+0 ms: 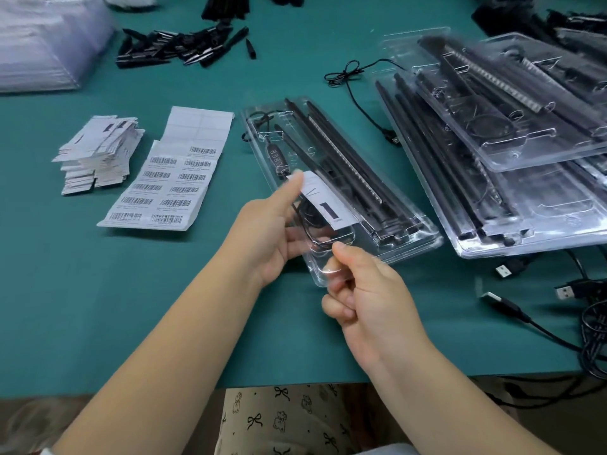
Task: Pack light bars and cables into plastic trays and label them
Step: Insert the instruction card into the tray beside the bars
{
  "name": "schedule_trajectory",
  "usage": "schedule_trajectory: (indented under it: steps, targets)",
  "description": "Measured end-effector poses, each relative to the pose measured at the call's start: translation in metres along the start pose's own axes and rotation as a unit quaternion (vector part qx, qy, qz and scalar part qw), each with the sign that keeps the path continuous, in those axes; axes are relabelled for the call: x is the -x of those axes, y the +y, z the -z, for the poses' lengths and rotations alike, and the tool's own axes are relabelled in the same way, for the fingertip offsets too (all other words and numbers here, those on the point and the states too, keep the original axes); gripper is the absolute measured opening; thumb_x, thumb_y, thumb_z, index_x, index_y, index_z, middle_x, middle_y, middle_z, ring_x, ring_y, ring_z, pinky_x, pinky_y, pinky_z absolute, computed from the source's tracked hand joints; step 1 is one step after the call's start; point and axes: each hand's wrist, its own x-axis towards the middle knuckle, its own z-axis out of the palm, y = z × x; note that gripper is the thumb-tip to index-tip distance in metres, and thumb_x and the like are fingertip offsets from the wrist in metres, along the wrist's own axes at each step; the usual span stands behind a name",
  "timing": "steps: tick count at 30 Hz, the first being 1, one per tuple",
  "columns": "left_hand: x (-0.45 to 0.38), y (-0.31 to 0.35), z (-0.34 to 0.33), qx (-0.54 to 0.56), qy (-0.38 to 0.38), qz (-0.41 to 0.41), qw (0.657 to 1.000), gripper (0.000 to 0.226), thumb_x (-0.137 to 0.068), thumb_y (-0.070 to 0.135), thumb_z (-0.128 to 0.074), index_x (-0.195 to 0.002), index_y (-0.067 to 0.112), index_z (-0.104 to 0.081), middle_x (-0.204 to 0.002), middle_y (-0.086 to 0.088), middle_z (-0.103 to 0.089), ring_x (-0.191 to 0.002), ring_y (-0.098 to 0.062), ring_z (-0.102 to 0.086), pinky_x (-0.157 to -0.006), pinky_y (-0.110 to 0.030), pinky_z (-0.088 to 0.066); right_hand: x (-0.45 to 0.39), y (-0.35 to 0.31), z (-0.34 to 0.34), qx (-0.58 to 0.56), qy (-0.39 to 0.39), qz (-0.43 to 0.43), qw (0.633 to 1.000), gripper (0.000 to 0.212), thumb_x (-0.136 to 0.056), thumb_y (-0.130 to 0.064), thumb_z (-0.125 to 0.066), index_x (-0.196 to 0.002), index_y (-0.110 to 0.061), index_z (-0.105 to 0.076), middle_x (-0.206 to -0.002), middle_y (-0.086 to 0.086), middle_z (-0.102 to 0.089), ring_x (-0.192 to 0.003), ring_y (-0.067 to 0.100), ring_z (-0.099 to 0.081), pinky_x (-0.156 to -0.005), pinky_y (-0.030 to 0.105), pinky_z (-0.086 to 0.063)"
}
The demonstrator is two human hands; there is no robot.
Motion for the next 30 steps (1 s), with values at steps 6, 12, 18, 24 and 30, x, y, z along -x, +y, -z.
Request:
schedule_trajectory:
  steps: [6, 12, 18, 24, 30]
  targets:
    - [-0.004, -0.004, -0.005, 0.015, 0.028, -0.034, 0.999, 0.005, -0.087, 0.003, -0.062, -0.082, 0.003, -0.064, -0.065, -0.008, -0.071, -0.052, -0.018, -0.067, -0.046, -0.025, -0.053, 0.003, 0.001, -0.002, -0.015, 0.033, -0.013, 0.999, 0.025, -0.084, -0.011, -0.065, -0.059, -0.014, -0.058, -0.05, -0.002, -0.046, -0.037, 0.006, -0.031, -0.034, 0.017, -0.029]
    - [-0.007, -0.008, -0.002, 0.027, 0.03, -0.056, 0.998, 0.007, -0.088, 0.001, -0.059, -0.083, 0.004, -0.063, -0.068, -0.009, -0.071, -0.057, -0.02, -0.068, -0.051, -0.029, -0.056, 0.003, -0.007, 0.0, -0.02, 0.061, -0.066, 0.996, 0.024, -0.074, -0.011, -0.074, -0.053, -0.016, -0.064, -0.051, -0.003, -0.046, -0.039, 0.006, -0.035, -0.033, 0.017, -0.029]
    - [-0.007, -0.008, -0.001, 0.028, 0.03, -0.079, 0.996, 0.009, -0.088, 0.0, -0.059, -0.096, -0.001, -0.062, -0.075, -0.012, -0.07, -0.061, -0.021, -0.068, -0.052, -0.028, -0.055, 0.002, -0.01, 0.002, 0.02, 0.049, -0.1, 0.994, 0.013, -0.078, -0.012, -0.072, -0.068, -0.011, -0.063, -0.05, -0.005, -0.05, -0.038, 0.004, -0.038, -0.034, 0.016, -0.029]
    - [-0.005, -0.01, -0.002, 0.041, 0.023, -0.068, 0.997, 0.007, -0.088, 0.0, -0.059, -0.085, 0.003, -0.064, -0.071, -0.01, -0.072, -0.06, -0.02, -0.069, -0.053, -0.03, -0.056, -0.001, -0.006, 0.0, -0.031, 0.065, -0.061, 0.995, 0.022, -0.079, -0.003, -0.068, -0.06, -0.01, -0.06, -0.047, -0.003, -0.045, -0.035, 0.005, -0.035, -0.034, 0.016, -0.033]
    - [-0.004, -0.008, -0.004, 0.053, 0.012, -0.087, 0.995, 0.004, -0.089, 0.005, -0.06, -0.089, 0.004, -0.065, -0.077, -0.009, -0.072, -0.067, -0.021, -0.07, -0.062, -0.032, -0.058, 0.003, -0.005, -0.002, -0.135, 0.042, -0.058, 0.988, 0.021, -0.062, -0.008, -0.076, -0.045, -0.016, -0.066, -0.052, -0.003, -0.051, -0.038, 0.004, -0.038, -0.036, 0.015, -0.036]
